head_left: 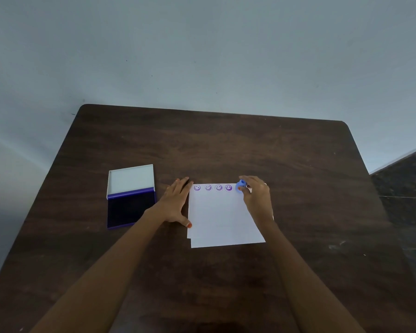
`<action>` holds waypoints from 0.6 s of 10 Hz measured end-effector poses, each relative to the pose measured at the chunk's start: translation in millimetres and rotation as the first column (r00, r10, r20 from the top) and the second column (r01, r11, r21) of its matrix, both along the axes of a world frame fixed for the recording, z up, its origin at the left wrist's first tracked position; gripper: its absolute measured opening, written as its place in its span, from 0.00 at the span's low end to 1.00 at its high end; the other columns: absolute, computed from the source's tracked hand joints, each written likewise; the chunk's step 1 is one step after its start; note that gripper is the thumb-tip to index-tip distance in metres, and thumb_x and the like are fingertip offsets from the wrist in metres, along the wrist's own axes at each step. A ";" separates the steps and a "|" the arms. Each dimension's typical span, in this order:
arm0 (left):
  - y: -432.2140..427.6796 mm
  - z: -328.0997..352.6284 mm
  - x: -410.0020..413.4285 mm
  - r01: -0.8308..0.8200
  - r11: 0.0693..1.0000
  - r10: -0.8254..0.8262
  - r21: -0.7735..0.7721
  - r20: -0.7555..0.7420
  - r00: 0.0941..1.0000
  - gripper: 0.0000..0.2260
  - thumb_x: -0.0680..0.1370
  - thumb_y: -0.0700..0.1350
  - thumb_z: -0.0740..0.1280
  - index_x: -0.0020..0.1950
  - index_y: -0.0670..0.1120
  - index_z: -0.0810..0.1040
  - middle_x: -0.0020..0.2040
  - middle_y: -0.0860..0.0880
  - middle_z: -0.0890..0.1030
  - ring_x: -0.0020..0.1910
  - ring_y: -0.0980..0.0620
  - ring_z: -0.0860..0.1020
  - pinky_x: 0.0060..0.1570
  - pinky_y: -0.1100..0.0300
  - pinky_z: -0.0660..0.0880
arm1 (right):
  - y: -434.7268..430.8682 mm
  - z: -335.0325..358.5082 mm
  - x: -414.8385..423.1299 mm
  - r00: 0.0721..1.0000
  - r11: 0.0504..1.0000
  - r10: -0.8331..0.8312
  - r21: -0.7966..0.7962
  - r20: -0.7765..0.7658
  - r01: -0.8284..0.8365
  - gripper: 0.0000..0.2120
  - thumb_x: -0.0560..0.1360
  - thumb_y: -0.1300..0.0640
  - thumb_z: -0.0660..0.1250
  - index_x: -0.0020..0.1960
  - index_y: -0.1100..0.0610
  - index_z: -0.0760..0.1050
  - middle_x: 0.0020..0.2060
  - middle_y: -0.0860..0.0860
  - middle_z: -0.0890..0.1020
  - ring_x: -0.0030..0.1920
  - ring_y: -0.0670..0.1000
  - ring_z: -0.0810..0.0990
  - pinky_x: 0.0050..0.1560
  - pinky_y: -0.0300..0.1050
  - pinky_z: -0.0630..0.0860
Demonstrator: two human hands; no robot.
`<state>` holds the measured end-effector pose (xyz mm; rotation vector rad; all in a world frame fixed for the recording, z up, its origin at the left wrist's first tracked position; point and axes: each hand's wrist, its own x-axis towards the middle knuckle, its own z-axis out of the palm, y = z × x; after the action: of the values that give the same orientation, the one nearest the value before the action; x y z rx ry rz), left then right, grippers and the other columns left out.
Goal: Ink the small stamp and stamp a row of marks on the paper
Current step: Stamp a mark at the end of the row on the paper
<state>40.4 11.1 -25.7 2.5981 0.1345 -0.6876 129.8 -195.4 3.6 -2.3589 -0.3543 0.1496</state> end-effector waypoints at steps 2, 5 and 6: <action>-0.2 0.6 -0.4 -0.002 1.000 0.002 -0.009 0.001 1.000 0.52 0.65 0.53 0.75 0.73 0.46 0.40 0.76 0.46 0.39 0.74 0.44 0.37 0.72 0.45 0.42 | -1.1 -0.4 -3.4 1.000 1.000 0.006 -0.012 0.006 -0.006 0.12 0.71 0.67 0.66 0.55 0.66 0.76 0.55 0.62 0.80 0.54 0.59 0.78 0.58 0.43 0.70; -0.1 2.1 -0.9 0.001 1.000 -0.001 -0.010 -0.003 1.000 0.52 0.65 0.53 0.75 0.73 0.46 0.40 0.76 0.46 0.39 0.74 0.44 0.37 0.72 0.45 0.43 | 0.0 -1.5 -3.9 1.000 0.999 0.015 -0.033 -0.001 -0.015 0.13 0.72 0.66 0.66 0.56 0.65 0.76 0.56 0.61 0.80 0.54 0.58 0.78 0.58 0.43 0.71; 0.3 1.5 -0.8 0.000 1.000 0.000 -0.017 -0.002 1.000 0.52 0.65 0.53 0.75 0.73 0.46 0.40 0.76 0.47 0.39 0.74 0.44 0.37 0.72 0.45 0.43 | -0.1 -2.9 -3.7 1.000 0.999 0.017 -0.049 -0.002 -0.017 0.13 0.72 0.65 0.66 0.56 0.65 0.75 0.57 0.61 0.80 0.55 0.58 0.78 0.59 0.42 0.70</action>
<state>39.6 11.3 -24.2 2.5811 0.1284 -0.6884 126.1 -195.5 0.7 -2.4040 -0.3738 0.1704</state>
